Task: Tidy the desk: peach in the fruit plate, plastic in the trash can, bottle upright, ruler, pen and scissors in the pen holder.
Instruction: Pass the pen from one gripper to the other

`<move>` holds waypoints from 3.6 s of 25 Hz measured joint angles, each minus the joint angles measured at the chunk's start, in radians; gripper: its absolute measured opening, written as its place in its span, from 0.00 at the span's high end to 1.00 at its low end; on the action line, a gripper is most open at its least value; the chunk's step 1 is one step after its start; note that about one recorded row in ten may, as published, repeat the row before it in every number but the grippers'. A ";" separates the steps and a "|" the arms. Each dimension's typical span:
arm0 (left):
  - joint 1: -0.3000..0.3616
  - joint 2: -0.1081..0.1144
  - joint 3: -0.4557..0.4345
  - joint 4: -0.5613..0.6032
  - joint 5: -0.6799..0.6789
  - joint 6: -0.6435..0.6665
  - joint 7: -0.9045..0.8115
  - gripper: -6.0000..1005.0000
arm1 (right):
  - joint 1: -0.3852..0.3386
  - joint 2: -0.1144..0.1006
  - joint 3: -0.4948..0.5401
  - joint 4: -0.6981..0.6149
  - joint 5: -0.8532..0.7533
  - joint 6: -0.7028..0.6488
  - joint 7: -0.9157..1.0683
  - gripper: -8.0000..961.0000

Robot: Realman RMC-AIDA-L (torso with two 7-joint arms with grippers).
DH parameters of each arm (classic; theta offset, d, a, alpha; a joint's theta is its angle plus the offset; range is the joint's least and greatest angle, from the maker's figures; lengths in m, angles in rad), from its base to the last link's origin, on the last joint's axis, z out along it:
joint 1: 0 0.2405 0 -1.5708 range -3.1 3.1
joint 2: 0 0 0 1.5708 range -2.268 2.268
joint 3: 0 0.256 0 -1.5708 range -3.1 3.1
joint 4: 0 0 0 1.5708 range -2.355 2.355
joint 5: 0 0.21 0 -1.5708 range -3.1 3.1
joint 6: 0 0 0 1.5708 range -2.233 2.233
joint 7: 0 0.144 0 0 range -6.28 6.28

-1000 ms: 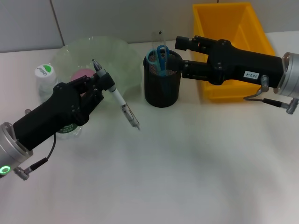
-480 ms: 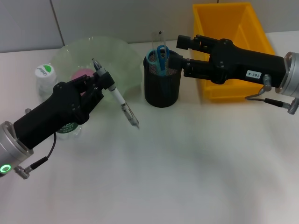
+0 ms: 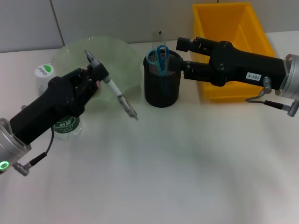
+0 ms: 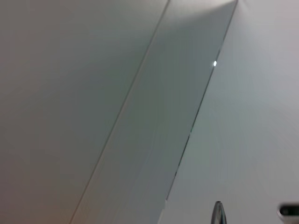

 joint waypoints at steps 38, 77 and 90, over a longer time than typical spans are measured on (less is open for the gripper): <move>-0.011 -0.002 -0.202 -0.173 -0.105 0.015 -0.373 0.85 | 0.083 0.014 -0.009 0.624 0.224 -0.159 -1.000 0.19; -0.005 -0.005 -0.287 -0.299 -0.104 -0.038 -0.384 0.85 | 0.277 0.015 0.077 0.849 0.220 -0.041 -1.666 0.19; -0.004 -0.005 -0.287 -0.310 -0.104 -0.039 -0.386 0.85 | 0.302 0.015 0.077 0.850 0.217 -0.041 -1.669 0.19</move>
